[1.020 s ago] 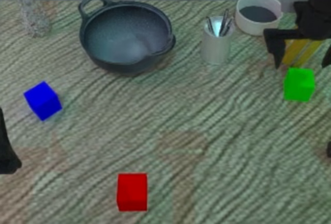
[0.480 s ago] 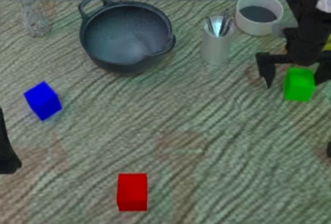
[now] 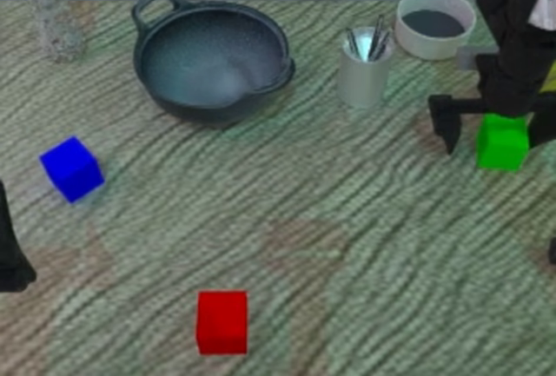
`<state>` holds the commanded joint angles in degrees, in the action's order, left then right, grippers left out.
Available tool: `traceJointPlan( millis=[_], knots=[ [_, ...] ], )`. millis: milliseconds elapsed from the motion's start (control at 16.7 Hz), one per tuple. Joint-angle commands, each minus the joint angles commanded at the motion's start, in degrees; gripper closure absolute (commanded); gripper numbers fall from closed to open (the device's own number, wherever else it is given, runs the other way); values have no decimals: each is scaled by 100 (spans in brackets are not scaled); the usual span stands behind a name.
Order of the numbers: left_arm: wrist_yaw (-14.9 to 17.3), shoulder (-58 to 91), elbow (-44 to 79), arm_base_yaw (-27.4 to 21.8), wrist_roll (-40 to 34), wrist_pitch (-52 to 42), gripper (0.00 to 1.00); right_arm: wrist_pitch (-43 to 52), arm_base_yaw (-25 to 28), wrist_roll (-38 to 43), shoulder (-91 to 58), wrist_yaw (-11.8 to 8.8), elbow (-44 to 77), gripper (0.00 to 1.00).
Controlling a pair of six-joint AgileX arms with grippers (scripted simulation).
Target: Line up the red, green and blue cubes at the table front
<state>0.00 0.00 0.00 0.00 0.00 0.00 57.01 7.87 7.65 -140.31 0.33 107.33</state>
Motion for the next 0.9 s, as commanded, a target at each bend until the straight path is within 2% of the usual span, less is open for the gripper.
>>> traceJointPlan(
  millis=[660,900],
  knots=[
    [0,0,0,0,0,0,0,0,0,0,0,0,0,98],
    [0,0,0,0,0,0,0,0,0,0,0,0,0,100]
  ],
)
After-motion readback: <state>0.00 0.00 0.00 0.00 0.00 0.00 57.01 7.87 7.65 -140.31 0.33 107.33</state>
